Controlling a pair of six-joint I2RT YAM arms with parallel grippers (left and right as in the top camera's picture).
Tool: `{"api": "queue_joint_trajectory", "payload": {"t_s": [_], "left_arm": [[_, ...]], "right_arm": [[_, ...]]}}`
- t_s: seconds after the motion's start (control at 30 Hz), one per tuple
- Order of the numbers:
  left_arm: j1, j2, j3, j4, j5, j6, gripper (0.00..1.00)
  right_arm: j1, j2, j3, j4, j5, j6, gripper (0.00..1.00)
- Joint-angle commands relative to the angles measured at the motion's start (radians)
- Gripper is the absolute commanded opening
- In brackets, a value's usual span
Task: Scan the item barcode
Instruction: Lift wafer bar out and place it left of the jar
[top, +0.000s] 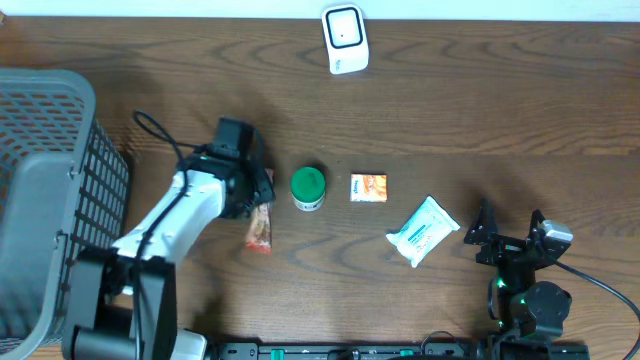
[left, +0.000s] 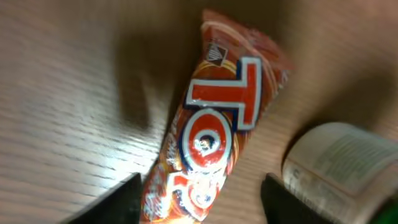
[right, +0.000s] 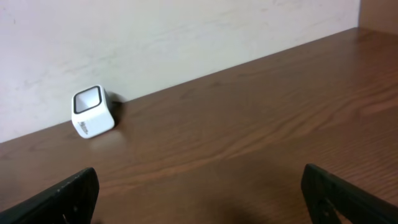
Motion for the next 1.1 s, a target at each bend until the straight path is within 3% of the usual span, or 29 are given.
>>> {"api": "queue_joint_trajectory", "payload": {"t_s": [0.0, 0.07, 0.33, 0.6, 0.8, 0.93, 1.07], "left_arm": [[-0.011, -0.024, 0.022, 0.015, -0.021, -0.019, 0.78], [-0.006, -0.061, 0.056, 0.016, -0.022, 0.005, 0.86], [0.031, -0.322, 0.297, 0.016, -0.101, 0.063, 0.86], [0.029, -0.54, 0.701, 0.086, -0.562, 0.256, 0.89], [0.029, -0.554, 0.944, 0.127, -0.741, 0.467, 0.89], [0.029, -0.554, 1.035, 0.078, -0.918, 0.51, 0.89], [0.029, -0.553, 1.046, 0.037, -0.999, 0.649, 0.89]], "right_arm": [[0.005, -0.003, -0.002, -0.004, 0.002, 0.003, 0.99], [0.005, -0.003, -0.002, -0.004, 0.002, 0.003, 0.99], [0.005, -0.003, -0.002, -0.004, 0.001, 0.003, 0.99], [0.005, -0.003, -0.002, -0.004, 0.002, 0.003, 0.99], [0.005, -0.003, -0.002, -0.004, 0.002, 0.003, 0.99], [0.005, -0.003, -0.002, -0.004, 0.001, 0.003, 0.99], [0.005, -0.003, -0.002, -0.004, 0.001, 0.003, 0.99]]}}
